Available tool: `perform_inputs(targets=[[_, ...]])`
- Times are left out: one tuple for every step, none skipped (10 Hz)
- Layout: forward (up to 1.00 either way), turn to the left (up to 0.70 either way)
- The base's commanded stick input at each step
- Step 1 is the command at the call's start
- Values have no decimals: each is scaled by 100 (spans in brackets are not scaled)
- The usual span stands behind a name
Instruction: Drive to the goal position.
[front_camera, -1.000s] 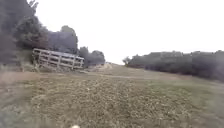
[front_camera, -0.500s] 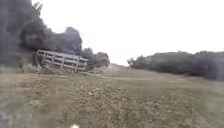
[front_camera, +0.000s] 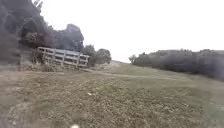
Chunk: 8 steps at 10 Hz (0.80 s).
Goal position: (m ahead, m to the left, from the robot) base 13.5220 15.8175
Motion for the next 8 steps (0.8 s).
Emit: perform_inputs(targets=[[60, -14], [60, -14], [60, -14], [60, -14], [60, -14], [60, -14], [60, -14], [60, -14]])
